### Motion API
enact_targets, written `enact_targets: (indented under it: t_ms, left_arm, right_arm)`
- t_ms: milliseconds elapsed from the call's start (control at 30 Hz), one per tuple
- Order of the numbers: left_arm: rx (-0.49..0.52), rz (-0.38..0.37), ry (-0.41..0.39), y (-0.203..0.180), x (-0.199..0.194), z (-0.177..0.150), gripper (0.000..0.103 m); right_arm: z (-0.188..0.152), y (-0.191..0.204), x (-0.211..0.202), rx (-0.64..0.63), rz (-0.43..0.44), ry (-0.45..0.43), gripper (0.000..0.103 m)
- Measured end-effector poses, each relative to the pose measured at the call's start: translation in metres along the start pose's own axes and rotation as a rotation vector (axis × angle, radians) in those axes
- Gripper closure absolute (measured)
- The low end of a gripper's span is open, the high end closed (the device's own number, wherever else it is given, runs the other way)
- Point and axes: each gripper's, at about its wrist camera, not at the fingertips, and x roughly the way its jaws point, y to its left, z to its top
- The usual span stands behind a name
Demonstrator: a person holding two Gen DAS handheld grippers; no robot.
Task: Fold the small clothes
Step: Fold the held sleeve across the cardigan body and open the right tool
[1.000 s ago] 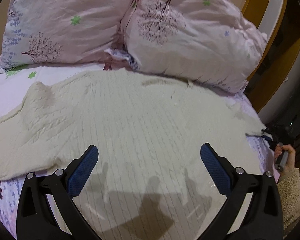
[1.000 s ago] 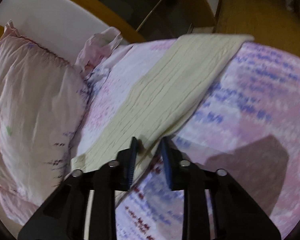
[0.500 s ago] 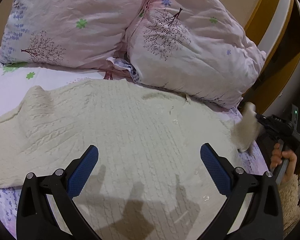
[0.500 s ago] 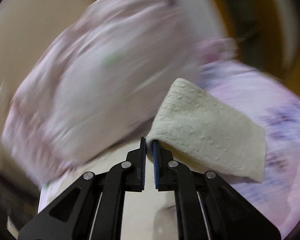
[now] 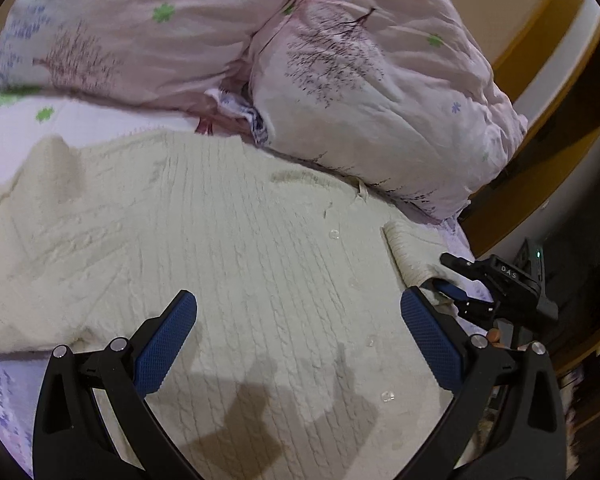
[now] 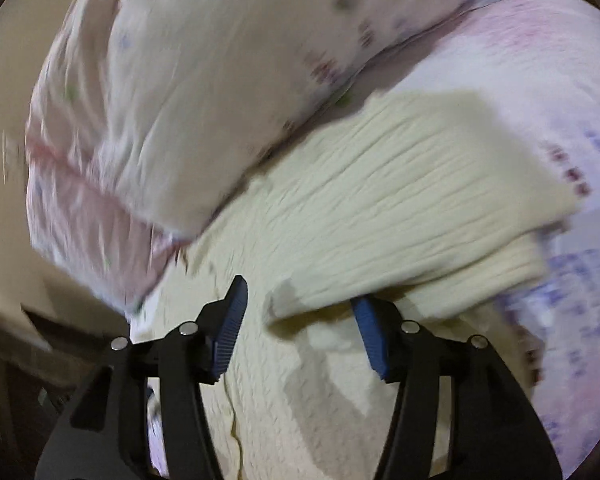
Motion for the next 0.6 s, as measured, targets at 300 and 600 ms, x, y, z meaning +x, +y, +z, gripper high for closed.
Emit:
enact_targets:
  t_ms: [300, 600]
  left_arm:
    - [-0.073, -0.027, 0.006, 0.014, 0.000, 0.000, 0.001]
    - [-0.199, -0.095, 0.013, 0.027, 0.006, 0.005, 0.011]
  right_arm:
    - [0.028, -0.001, -0.015, 0.009, -0.246, -0.172, 0.091]
    - [-0.069, 0.161, 0.040, -0.764, -0.037, 0.079, 0.075]
